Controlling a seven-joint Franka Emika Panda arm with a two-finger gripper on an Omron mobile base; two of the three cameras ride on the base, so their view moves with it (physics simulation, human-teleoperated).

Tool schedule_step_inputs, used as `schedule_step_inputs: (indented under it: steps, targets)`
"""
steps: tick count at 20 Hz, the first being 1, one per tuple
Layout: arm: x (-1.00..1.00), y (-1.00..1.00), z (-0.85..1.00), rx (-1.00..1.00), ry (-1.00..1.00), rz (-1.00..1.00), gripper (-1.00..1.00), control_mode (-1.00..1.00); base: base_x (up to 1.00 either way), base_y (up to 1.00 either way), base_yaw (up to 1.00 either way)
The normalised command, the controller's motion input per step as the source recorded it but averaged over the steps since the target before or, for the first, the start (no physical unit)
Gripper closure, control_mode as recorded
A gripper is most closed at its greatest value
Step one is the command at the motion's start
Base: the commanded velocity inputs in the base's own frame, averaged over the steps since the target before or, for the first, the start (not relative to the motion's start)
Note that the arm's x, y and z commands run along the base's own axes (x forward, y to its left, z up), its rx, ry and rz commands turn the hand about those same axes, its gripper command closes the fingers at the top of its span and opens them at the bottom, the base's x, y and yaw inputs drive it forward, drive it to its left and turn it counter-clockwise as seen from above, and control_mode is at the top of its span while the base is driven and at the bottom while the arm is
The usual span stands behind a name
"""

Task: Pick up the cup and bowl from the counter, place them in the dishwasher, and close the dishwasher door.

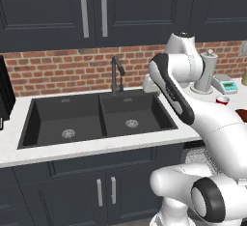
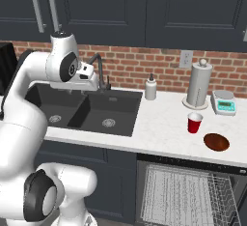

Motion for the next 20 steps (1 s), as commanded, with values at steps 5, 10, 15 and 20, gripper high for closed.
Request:
schedule_step_inputs:
  steps: [5,10,15,20]
  targets:
    - [-0.27,0.0,-0.06,0.0,0.03,0.0,-1.0,-1.0,0.0,0.0,0.0]
    - [-0.62,0.0,-0.35,0.0,0.09,0.0,-1.0,-1.0,0.0,0.0,0.0]
    - [-0.34,-0.11,-0.46,0.0,0.0,0.0,-1.0,-1.0,0.0,0.0,0.0]
    - [-0.01,-0.27,-0.33,0.0,0.0,0.0,-1.0,-1.0,0.0,0.0,0.0]
